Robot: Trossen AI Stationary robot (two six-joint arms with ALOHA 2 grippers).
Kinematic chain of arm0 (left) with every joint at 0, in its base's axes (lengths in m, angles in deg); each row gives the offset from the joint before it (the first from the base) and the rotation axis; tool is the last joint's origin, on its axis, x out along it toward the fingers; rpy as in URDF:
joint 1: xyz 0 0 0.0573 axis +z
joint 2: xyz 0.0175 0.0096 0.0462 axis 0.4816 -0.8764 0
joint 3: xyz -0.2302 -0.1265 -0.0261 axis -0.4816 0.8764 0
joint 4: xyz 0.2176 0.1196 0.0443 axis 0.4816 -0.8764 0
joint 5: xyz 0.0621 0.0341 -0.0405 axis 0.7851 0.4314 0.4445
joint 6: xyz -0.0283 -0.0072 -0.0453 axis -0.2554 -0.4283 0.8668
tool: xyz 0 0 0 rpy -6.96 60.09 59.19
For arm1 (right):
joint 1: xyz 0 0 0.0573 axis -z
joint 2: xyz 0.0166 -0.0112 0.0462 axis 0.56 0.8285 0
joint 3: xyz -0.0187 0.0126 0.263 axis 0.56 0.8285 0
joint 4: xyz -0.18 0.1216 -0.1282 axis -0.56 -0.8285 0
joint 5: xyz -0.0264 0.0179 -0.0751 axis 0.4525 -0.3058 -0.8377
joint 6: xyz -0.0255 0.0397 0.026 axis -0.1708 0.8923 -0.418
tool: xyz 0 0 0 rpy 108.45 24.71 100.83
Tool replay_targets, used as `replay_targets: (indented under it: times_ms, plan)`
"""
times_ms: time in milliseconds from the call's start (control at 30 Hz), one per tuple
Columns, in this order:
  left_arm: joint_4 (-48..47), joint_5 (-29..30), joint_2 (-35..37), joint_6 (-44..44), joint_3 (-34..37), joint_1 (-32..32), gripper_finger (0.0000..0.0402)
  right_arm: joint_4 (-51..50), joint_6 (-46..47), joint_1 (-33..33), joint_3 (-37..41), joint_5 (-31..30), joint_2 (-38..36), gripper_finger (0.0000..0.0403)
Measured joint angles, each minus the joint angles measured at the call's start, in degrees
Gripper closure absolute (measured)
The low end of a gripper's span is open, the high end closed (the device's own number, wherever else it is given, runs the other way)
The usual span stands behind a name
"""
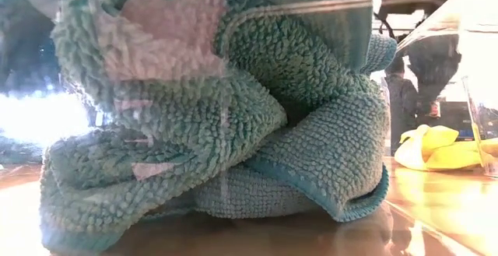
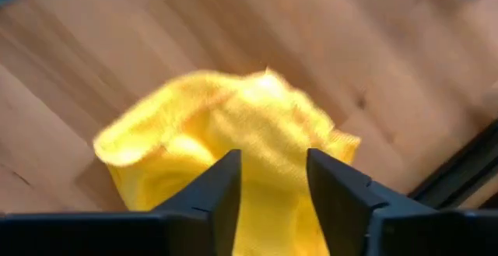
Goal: Sort microfiber towel by color & place in baskets
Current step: Put the yellow towel into the right transparent bin
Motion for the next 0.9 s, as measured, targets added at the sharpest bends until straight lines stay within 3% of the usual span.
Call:
replay_targets:
  times_ms: [233,400,733,900]
  plan:
    - [0.0,0.0,0.0,0.0,0.0,0.0,0.0271,6.3,4.3,0.0,8.0,4.2,0.0,0.0188]
    - [0.0,0.0,0.0,0.0,0.0,0.0,0.0271,10.8,8.5,0.0,12.1,4.2,0.0,0.0172]
    - [0.0,0.0,0.0,0.0,0.0,0.0,0.0271,16.9,18.3,0.0,16.6,8.7,3.4,0.0197]
    - [0.0,0.0,0.0,0.0,0.0,0.0,0.0271,20.0,21.5,0.0,16.7,9.0,9.3,0.0256]
